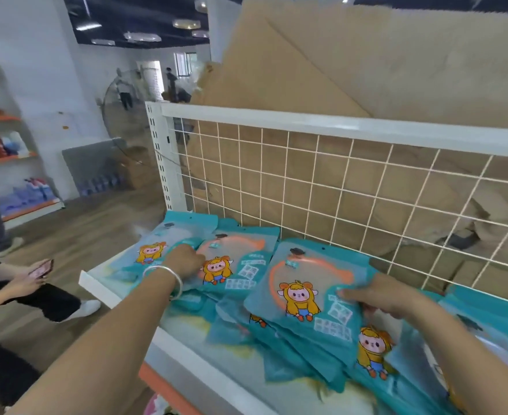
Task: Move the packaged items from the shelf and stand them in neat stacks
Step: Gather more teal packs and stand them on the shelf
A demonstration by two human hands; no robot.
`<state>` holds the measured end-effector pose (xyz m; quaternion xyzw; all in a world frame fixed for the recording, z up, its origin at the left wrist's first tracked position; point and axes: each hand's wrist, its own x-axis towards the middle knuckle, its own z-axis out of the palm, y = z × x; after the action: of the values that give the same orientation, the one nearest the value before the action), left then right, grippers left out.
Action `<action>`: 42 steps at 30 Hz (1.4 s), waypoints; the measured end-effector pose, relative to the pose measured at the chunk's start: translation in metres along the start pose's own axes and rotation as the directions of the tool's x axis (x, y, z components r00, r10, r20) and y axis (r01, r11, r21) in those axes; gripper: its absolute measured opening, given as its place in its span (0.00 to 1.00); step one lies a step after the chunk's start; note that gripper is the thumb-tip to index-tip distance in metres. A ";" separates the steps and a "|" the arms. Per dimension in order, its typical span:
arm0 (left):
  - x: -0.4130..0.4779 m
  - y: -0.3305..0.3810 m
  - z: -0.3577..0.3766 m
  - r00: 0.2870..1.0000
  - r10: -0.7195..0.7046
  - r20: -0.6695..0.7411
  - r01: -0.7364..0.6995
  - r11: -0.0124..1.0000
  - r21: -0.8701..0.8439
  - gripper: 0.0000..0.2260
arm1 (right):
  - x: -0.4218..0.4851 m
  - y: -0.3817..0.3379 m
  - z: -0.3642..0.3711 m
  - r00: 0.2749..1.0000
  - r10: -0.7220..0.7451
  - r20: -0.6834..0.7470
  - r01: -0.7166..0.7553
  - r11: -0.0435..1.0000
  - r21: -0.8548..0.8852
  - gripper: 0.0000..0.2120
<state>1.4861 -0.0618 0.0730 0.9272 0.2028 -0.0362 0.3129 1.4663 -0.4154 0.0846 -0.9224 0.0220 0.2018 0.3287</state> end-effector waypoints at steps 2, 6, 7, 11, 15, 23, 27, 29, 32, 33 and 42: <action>0.009 -0.001 0.002 1.000 0.005 0.005 -0.005 0.998 0.063 0.10 | -0.001 -0.001 0.003 1.000 -0.010 0.006 0.009 0.996 0.086 0.16; 0.022 0.001 0.005 0.999 0.006 0.048 -0.008 1.000 0.029 0.14 | 0.001 0.004 0.008 0.991 0.135 0.005 -0.130 0.941 0.313 0.14; 0.024 0.002 0.005 0.998 0.003 0.065 -0.001 1.000 -0.024 0.14 | 0.005 0.009 0.009 0.984 0.181 -0.006 -0.161 0.892 0.422 0.18; 0.034 0.003 0.004 0.986 -0.027 0.167 0.049 0.991 -0.125 0.11 | 0.008 0.013 0.017 0.976 0.216 0.029 -0.189 0.772 0.607 0.29; 0.048 -0.001 0.001 0.963 -0.063 0.264 0.127 0.964 -0.232 0.12 | 0.005 0.005 0.017 0.975 0.203 0.091 -0.212 0.724 0.657 0.11; 0.064 0.005 -0.015 0.959 -0.004 0.284 0.094 0.948 -0.303 0.13 | 0.013 0.008 0.022 0.960 0.272 0.062 -0.243 0.712 0.659 0.08; 0.058 0.010 -0.020 0.887 0.024 0.461 0.239 0.831 -0.502 0.13 | 0.012 0.010 0.025 0.965 0.259 0.048 -0.223 0.704 0.674 0.07; 0.059 0.010 -0.018 0.877 0.039 0.479 0.217 0.858 -0.466 0.15 | 0.010 0.009 0.025 0.965 0.258 0.042 -0.216 0.700 0.681 0.07; 0.058 0.010 -0.024 0.901 0.102 0.423 0.130 0.864 -0.487 0.13 | 0.008 0.011 0.029 0.970 0.243 -0.030 -0.155 0.703 0.694 0.11; 0.058 0.011 -0.029 0.908 0.137 0.396 0.090 0.859 -0.504 0.11 | 0.006 0.010 0.030 0.972 0.227 -0.061 -0.119 0.701 0.704 0.11; 0.018 0.050 -0.048 0.906 0.424 0.011 -0.242 0.538 -0.808 0.04 | -0.064 0.014 -0.005 0.842 0.177 -0.510 0.296 0.639 0.710 0.07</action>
<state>1.5196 -0.0630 0.1362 0.7044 -0.0169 0.0221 0.7093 1.4068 -0.4357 0.1046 -0.7121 0.1644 -0.1043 0.6745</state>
